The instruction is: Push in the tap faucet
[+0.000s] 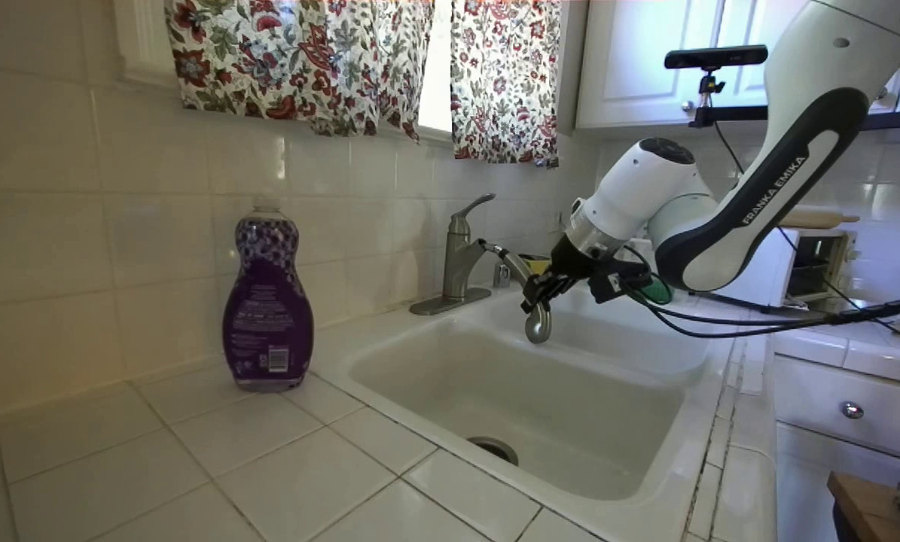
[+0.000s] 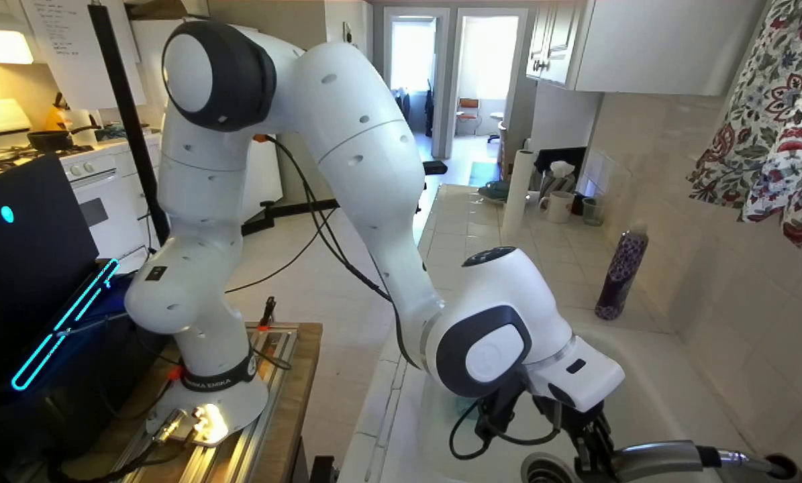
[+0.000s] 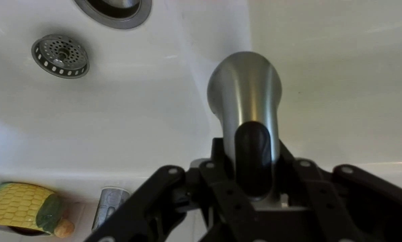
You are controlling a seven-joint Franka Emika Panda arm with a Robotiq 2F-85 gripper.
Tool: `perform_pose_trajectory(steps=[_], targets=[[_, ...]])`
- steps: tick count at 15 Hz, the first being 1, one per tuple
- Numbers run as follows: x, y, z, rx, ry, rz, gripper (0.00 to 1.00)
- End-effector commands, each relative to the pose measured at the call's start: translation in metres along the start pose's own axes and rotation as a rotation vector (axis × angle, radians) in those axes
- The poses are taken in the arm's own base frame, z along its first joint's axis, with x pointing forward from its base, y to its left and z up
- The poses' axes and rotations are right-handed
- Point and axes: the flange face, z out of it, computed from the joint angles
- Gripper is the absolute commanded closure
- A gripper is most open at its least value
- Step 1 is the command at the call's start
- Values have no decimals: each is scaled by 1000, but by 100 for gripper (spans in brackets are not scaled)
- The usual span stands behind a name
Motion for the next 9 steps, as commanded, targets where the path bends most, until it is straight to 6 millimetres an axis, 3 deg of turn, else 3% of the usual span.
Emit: perform_pose_trajectory(steps=[1, 5, 9], targets=[[8, -8, -8, -31, -11, 15, 89], [16, -15, -34, -101, -81, 8, 89], [45, -20, -68, -167, -152, 7, 89]])
